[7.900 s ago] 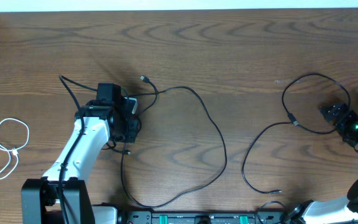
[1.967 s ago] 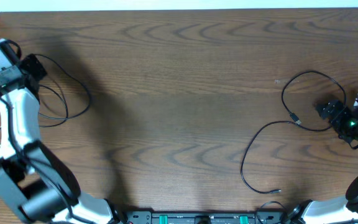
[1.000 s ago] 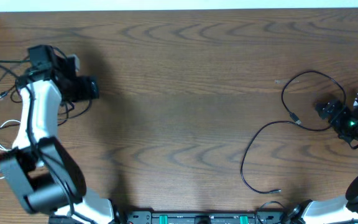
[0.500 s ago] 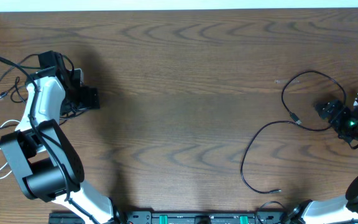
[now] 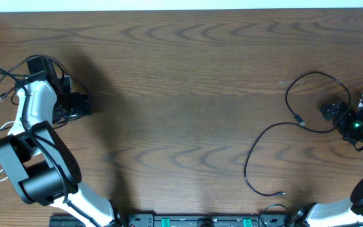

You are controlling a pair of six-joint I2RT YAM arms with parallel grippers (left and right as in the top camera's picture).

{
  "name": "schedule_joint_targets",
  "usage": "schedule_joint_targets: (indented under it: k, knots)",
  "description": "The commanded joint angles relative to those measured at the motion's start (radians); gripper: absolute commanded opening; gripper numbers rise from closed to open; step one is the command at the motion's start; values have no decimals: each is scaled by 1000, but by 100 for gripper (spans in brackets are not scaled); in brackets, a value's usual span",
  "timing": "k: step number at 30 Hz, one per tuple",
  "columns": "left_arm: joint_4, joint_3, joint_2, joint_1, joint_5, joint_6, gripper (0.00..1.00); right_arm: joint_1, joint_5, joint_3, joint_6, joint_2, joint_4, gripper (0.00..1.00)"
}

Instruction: Untangle cables

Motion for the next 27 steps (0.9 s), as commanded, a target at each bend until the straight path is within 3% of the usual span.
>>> schedule_joint_targets:
  k: [1, 10, 16, 27]
  knots:
    - [-8, -11, 13, -2, 24, 13, 88, 7, -6, -8, 8, 12, -5, 99]
    - [-10, -72, 13, -19, 23, -13, 86, 7, -6, -8, 8, 12, -4, 99]
    - [28, -109, 13, -19, 23, -68, 77, 7, -6, -8, 8, 12, -5, 99]
    - [78, -137, 14, -16, -7, -117, 76, 7, -6, -8, 8, 12, -12, 99]
